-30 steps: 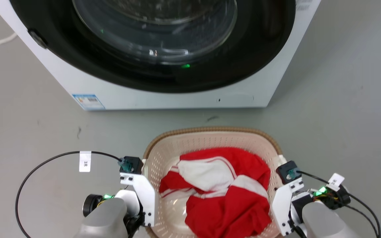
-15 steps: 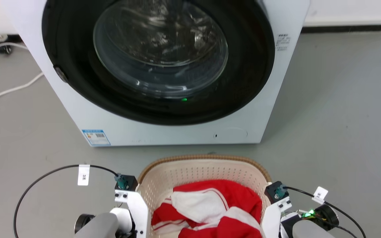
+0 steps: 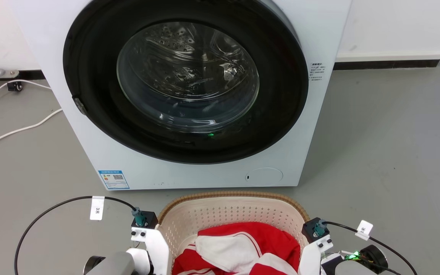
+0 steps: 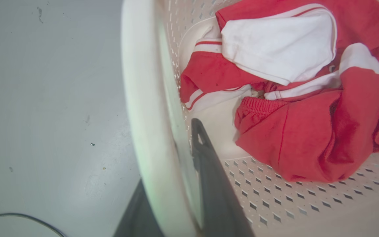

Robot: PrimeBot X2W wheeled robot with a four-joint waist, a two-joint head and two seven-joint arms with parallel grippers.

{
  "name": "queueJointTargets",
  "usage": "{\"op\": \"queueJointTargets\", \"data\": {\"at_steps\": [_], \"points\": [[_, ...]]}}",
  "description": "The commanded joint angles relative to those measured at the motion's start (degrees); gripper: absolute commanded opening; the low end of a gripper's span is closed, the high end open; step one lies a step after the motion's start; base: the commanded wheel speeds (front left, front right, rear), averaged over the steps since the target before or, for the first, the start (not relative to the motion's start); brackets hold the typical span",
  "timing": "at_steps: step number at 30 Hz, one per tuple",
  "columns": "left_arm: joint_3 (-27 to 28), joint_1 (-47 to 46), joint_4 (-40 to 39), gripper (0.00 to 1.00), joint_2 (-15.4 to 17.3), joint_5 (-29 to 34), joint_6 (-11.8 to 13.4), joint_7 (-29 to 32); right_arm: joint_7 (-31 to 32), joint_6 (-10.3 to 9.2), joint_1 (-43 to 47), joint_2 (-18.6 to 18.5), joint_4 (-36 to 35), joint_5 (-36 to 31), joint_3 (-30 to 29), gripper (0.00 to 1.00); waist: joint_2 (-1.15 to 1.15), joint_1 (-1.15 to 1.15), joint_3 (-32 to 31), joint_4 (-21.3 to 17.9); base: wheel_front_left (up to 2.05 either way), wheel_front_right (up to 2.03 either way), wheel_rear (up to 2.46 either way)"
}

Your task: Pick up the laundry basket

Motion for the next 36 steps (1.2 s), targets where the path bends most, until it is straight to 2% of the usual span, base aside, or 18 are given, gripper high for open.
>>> {"op": "queueJointTargets", "data": {"at_steps": [1, 36], "points": [[-0.15, -0.22, -0.37, 0.00, 0.36, -0.39, -0.20, -0.20, 0.48, 0.73, 0.68, -0.21, 0.10, 0.36, 1.51, 0.00, 0.00, 0.01, -0.31, -0.04, 0.00, 0.00, 0.00], [-4.58, -0.55, 0.65, 0.00, 0.76, -5.35, -0.19, -0.59, 0.56, 0.74, -1.53, -1.76, 0.82, 13.26, 14.21, 0.00, 0.00, 0.01, -1.09, -1.00, 0.00, 0.00, 0.00]]}}
